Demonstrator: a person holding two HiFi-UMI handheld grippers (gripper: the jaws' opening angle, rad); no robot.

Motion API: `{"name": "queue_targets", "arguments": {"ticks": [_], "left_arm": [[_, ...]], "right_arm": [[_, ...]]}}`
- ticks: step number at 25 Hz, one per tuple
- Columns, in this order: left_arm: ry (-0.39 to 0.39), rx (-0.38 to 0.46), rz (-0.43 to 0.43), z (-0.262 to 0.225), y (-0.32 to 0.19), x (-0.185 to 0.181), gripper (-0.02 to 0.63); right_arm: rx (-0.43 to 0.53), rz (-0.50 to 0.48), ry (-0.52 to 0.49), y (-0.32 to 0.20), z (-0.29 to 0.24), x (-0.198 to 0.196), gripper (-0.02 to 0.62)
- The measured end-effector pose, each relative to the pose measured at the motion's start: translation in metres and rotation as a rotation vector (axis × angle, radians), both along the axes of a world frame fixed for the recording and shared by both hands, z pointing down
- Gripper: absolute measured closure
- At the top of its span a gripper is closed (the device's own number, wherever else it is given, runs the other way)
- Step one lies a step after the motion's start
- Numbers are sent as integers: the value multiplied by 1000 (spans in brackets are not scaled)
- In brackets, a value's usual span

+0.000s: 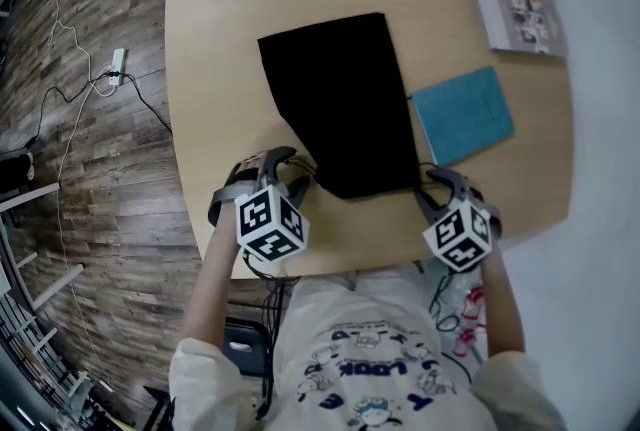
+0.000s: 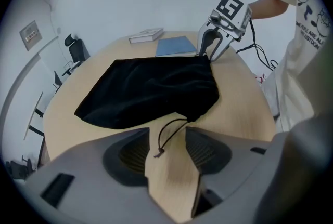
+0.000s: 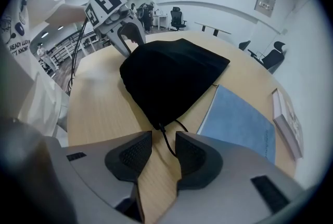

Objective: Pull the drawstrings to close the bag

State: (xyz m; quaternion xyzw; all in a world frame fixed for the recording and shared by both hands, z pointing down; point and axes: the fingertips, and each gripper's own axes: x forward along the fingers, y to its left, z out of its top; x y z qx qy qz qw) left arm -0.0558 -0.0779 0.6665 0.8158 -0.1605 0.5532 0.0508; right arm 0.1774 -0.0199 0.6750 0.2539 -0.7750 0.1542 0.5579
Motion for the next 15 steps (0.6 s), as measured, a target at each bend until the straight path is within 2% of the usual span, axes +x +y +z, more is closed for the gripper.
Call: {"name": "queue_targets", "arguments": {"ticks": [4, 7, 9, 11, 13, 15], "left_arm": [[-57, -40, 55, 10, -2, 3, 397], [-60, -84, 68, 9, 0, 2, 405], [-52, -115, 81, 9, 7, 3, 441], [-38, -155, 74, 10, 16, 5, 526], [-24, -166, 30, 12, 21, 6, 597], [-31, -148, -36, 13, 20, 3, 598]], "right_arm": [[-52, 1, -19, 2, 3, 1, 463], [-96, -3, -43, 4, -1, -5, 519], [-120, 12, -64, 8, -4, -9, 565], [-134, 42, -81, 10, -4, -11, 585], [-134, 68, -81, 9, -3, -8, 588], [-114, 90, -70, 5, -5, -4, 589]]}}
